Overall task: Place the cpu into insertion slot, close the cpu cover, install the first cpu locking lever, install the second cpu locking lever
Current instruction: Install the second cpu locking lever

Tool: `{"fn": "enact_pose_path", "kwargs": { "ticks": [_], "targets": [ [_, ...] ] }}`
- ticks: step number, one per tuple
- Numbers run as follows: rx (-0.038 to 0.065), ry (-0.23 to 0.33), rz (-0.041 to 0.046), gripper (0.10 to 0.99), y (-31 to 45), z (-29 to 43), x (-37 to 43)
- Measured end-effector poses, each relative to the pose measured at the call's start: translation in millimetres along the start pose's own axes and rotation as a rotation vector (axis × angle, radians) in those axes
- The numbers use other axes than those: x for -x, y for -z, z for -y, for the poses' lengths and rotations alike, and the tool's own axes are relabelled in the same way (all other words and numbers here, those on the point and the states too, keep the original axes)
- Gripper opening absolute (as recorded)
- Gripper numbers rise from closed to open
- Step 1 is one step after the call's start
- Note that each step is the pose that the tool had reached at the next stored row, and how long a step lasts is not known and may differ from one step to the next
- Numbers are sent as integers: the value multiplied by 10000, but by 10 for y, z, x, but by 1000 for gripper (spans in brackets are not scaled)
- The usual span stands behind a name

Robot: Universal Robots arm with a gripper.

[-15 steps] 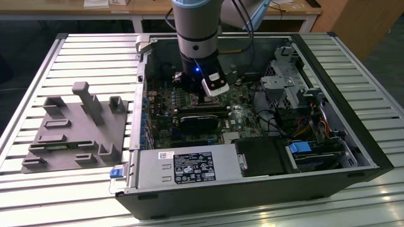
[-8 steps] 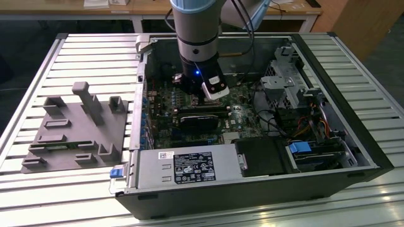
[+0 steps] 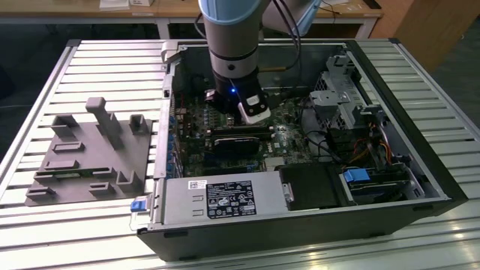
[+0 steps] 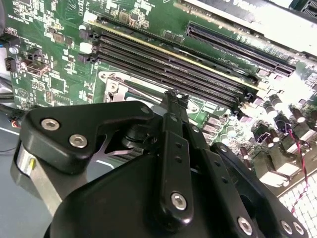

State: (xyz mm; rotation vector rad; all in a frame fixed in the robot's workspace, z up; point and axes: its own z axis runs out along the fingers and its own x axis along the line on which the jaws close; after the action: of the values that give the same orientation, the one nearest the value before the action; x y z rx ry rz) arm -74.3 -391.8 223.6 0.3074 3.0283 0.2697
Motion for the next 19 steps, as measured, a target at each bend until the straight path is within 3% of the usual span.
{"fn": "enact_pose_path", "kwargs": {
  "ticks": [9, 15, 19],
  "targets": [
    [443, -48, -86, 102, -19, 79, -45],
    [809, -87, -158, 102, -37, 155, -55],
    [932, -99, -182, 102, -45, 202, -51]
  ]
}}
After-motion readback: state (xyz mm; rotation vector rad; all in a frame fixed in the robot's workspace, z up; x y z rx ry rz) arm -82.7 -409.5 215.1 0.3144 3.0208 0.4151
